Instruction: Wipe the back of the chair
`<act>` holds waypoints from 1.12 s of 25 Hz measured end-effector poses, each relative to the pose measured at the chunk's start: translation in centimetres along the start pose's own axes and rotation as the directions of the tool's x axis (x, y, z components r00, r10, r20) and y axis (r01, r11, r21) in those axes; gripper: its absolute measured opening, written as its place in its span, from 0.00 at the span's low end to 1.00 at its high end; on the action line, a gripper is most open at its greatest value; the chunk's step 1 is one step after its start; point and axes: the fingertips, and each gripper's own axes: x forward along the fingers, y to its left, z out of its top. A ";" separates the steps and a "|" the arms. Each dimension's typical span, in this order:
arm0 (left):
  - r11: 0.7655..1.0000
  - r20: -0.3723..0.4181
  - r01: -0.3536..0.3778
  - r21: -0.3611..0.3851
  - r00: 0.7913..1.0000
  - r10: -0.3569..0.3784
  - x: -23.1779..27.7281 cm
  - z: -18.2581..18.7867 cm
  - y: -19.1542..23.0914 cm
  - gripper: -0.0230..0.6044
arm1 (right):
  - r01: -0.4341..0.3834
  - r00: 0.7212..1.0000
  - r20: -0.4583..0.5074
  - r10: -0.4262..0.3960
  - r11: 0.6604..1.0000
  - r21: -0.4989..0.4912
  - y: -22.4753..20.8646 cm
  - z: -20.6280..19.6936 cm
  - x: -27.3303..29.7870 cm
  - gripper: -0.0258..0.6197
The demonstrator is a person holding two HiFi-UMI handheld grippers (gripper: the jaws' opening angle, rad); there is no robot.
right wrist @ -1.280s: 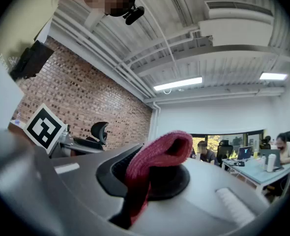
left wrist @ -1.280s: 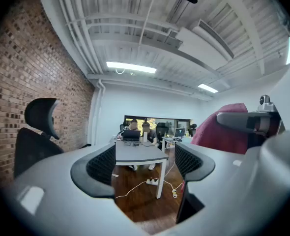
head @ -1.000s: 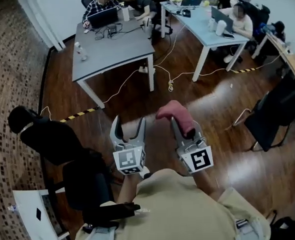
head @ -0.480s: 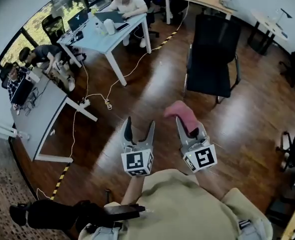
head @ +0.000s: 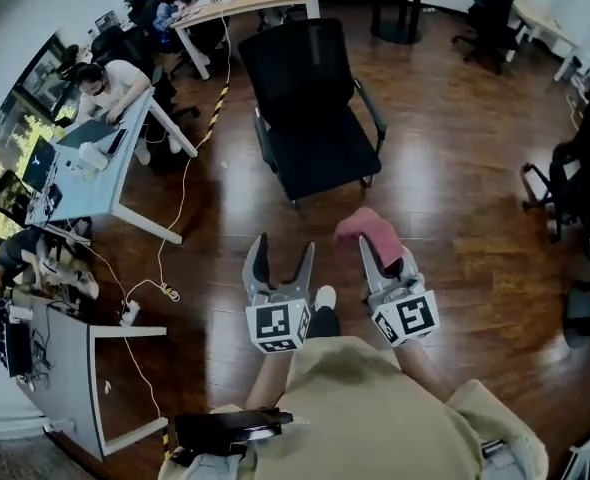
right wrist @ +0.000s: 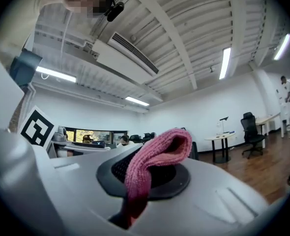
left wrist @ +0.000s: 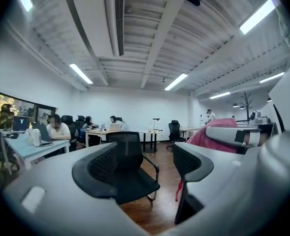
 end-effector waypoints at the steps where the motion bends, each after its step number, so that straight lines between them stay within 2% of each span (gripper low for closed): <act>1: 1.000 0.002 0.027 -0.004 1.000 -0.027 2.0 0.0 -0.1 0.56 | 0.027 1.000 -0.002 -0.027 1.000 -0.004 -1.4 -0.1 0.9 0.07; 4: 0.996 0.013 0.091 -0.021 0.996 -0.091 7.7 0.9 0.2 0.56 | 0.078 0.997 -0.006 -0.078 0.997 -0.010 -4.8 0.3 4.4 0.07; 8: 0.990 0.047 0.139 0.010 0.989 -0.139 13.9 3.2 2.2 0.55 | 0.124 0.992 0.018 -0.123 0.992 -0.023 -7.7 1.6 9.4 0.07; 12: 0.991 0.043 0.124 -0.049 0.992 -0.122 19.1 3.4 5.5 0.54 | 0.125 0.992 -0.029 -0.125 0.992 -0.006 -10.2 0.3 14.4 0.07; 16: 0.995 0.012 0.087 -0.052 0.996 -0.087 24.0 2.3 6.6 0.53 | 0.108 0.992 -0.068 -0.105 0.993 0.044 -14.4 -1.3 18.2 0.07; 20: 0.998 -0.002 0.023 -0.057 1.000 -0.023 30.3 2.1 8.2 0.52 | 0.043 0.996 -0.076 -0.038 0.997 0.065 -19.0 -1.8 24.3 0.07; 23: 0.998 -0.002 -0.039 -0.044 0.999 0.039 35.2 2.7 9.0 0.51 | -0.055 0.995 -0.081 0.060 0.996 0.064 -22.7 -1.6 29.3 0.07; 26: 0.995 0.005 -0.099 -0.028 0.995 0.099 39.1 4.0 9.2 0.51 | -0.177 0.975 -0.124 0.186 0.981 0.076 -25.6 -2.7 33.7 0.07; 28: 0.991 0.002 -0.129 -0.020 0.992 0.129 40.8 4.5 9.1 0.51 | -0.224 0.956 -0.171 0.240 0.969 0.108 -27.3 -4.7 35.9 0.07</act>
